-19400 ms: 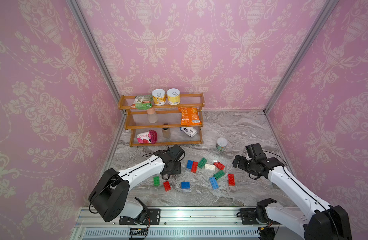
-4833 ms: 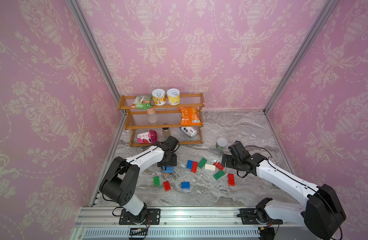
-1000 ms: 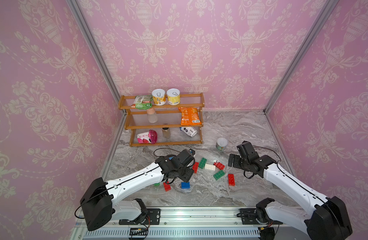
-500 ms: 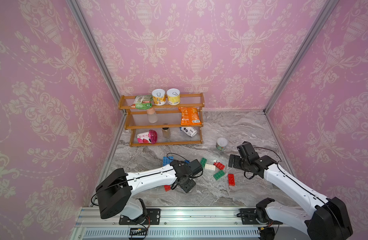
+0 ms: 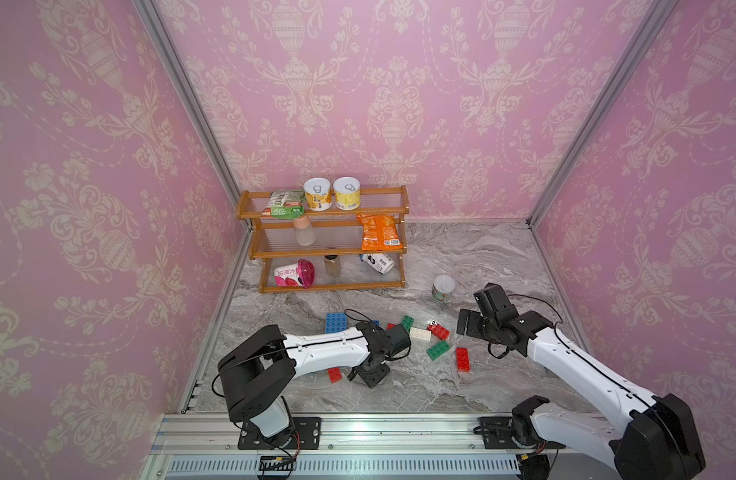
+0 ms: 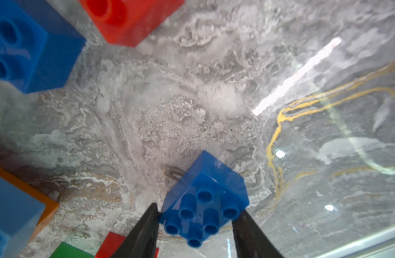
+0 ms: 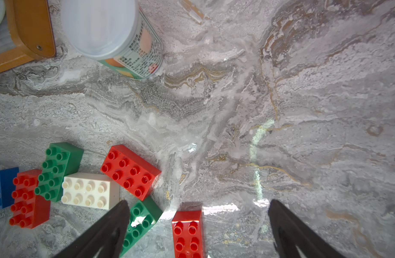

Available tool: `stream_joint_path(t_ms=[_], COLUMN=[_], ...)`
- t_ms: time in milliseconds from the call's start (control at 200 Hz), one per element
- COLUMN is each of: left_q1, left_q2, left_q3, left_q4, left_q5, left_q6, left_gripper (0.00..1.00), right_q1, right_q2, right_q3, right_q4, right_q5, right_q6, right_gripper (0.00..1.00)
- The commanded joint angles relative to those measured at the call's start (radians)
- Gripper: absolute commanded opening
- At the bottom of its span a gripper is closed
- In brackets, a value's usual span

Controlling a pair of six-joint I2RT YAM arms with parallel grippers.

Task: Assemble a rectangle with lego
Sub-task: Move the lego brick at the center of the board.

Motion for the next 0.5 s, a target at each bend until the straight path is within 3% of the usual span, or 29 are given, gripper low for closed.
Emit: stream_joint_path(t_ms=[0, 85, 220, 490], left_q1=[-0.003, 0.01, 0.048, 0.105], left_q2=[0.012, 0.01, -0.001, -0.013], left_q3=[0.019, 0.015, 0.011, 0.018], left_q4=[-0.035, -0.03, 0.012, 0.054], left_q5=[-0.028, -0.038, -0.034, -0.059], left_q6=[-0.022, -0.046, -0.132, -0.388], left_gripper=[0.4, 0.28, 0.18, 0.13], right_q1=[-0.004, -0.005, -0.004, -0.004], right_q2=[0.003, -0.003, -0.006, -0.006], right_q3=[-0.008, -0.009, -0.012, -0.01], right_q4=[-0.009, -0.006, -0.002, 0.0], right_q5=[0.003, 0.003, 0.002, 0.001], right_q6=[0.015, 0.014, 0.017, 0.02], right_gripper=[1.0, 1.0, 1.0, 1.0])
